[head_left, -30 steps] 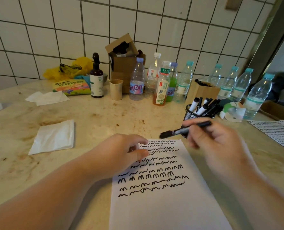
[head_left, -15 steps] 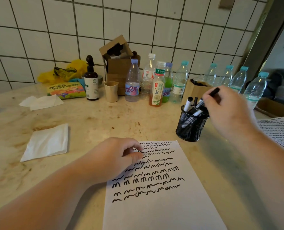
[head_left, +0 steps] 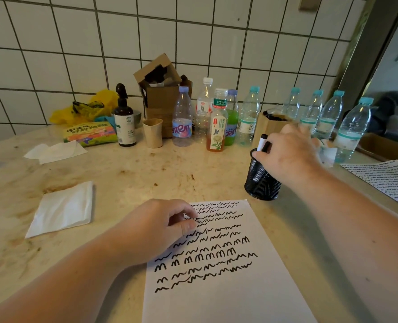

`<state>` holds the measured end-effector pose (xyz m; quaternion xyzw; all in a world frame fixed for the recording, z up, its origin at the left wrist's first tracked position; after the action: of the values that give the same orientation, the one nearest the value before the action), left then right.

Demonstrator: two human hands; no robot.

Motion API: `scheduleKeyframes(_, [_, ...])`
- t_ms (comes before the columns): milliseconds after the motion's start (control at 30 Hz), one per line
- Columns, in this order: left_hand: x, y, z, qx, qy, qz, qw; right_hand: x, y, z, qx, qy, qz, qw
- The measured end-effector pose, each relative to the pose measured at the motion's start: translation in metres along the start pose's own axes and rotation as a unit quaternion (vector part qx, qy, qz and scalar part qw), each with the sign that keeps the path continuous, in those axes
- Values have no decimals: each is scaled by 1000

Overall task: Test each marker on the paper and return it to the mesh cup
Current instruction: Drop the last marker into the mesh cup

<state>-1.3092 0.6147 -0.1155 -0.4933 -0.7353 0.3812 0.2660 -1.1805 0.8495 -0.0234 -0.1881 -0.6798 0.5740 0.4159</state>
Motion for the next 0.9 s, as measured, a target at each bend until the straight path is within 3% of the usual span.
scheduleKeyframes(100, [0,0,2,3,2,-2,1000,-14,-2,-6,111,5,-65,992])
scheduleKeyframes(200, [1,0,4,3,3,0,1000,-31,3,-21,253,44,-121,959])
scheduleKeyframes(300, [2,1,3,-1,4,5,1000,-33,24,-36,389,117,-59,912])
scheduleKeyframes(433, [1,0,1,7,-5,10,1000,-27,58,-40,590,189,48,784])
scheduleKeyframes(467, [1,-1,1,7,-8,11,1000,-26,65,-38,603,188,78,771])
scheduleKeyframes(633, [0,-2,1,8,-11,12,1000,-19,74,-27,566,148,98,805])
scheduleKeyframes(800, [0,-3,0,8,-13,21,1000,-14,77,-18,561,149,92,809])
scheduleKeyframes(900, [0,-2,0,13,-13,34,999,-21,75,2,592,111,107,791])
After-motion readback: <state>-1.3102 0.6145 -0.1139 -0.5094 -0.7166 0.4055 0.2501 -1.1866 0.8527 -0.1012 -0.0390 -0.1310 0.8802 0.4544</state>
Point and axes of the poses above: each hand's wrist, its own x-axis towards the middle knuckle, its own y-axis out of the palm, z = x × y, the point moved 3 cm from there along x, towards the middle knuckle, and after that the axes turned 7 degrees about z, right-handed, at the moved point
